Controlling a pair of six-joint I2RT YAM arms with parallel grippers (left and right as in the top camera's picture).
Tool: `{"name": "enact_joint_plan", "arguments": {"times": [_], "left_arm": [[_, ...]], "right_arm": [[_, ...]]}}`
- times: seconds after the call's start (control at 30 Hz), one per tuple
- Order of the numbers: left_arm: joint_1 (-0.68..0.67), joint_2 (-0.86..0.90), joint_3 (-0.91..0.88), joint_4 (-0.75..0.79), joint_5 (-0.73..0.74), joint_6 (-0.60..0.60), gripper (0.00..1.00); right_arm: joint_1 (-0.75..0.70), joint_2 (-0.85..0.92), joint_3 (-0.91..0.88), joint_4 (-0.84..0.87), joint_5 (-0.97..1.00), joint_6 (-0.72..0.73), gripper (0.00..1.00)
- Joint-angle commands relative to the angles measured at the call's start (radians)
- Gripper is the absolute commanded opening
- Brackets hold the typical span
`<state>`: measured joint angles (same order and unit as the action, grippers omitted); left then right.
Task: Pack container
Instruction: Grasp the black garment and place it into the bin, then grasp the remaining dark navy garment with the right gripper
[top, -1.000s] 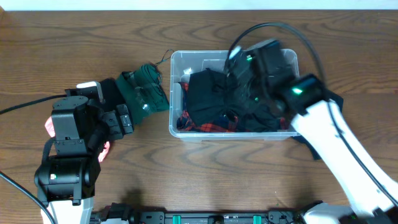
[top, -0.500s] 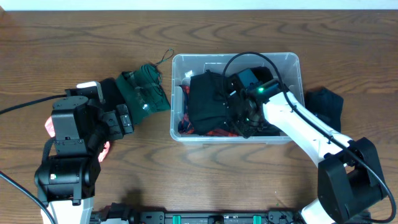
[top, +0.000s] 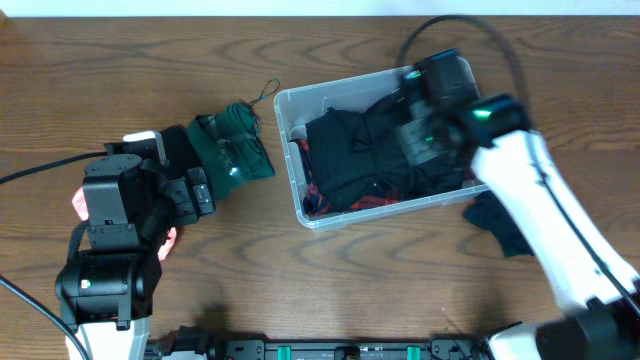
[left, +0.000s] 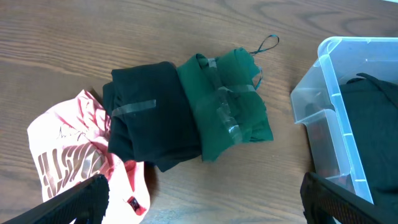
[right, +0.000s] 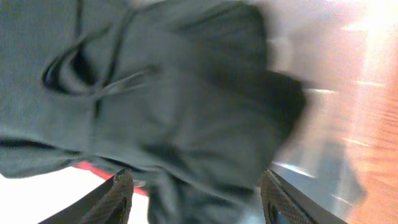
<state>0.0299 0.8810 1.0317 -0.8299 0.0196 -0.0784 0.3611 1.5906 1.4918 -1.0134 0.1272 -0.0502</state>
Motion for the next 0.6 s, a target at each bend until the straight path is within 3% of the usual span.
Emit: {"name": "enact_joint_plan", "arguments": {"times": [0.0,0.13,0.3,0.57], "left_arm": [[-0.003,0.000,0.020,0.001,-0.001,-0.008,0.98],[-0.003,0.000,0.019,0.000,-0.001,-0.008,0.98],[-0.003,0.000,0.020,0.000,-0.001,-0.008,0.98],[-0.003,0.000,0.020,0.000,-0.001,-0.008,0.98]], "right_arm": [[-0.113,-0.089,0.021,-0.019,0.035,0.102,0.64],[-0.304,-0.111,0.011,-0.087,0.014,0.224,0.68],[-0.523,-0.111,-0.104,-0.100,-0.130,0.229,0.68],[-0.695,-0.111,-0.433,0.100,-0.157,0.232,0.68]]}}
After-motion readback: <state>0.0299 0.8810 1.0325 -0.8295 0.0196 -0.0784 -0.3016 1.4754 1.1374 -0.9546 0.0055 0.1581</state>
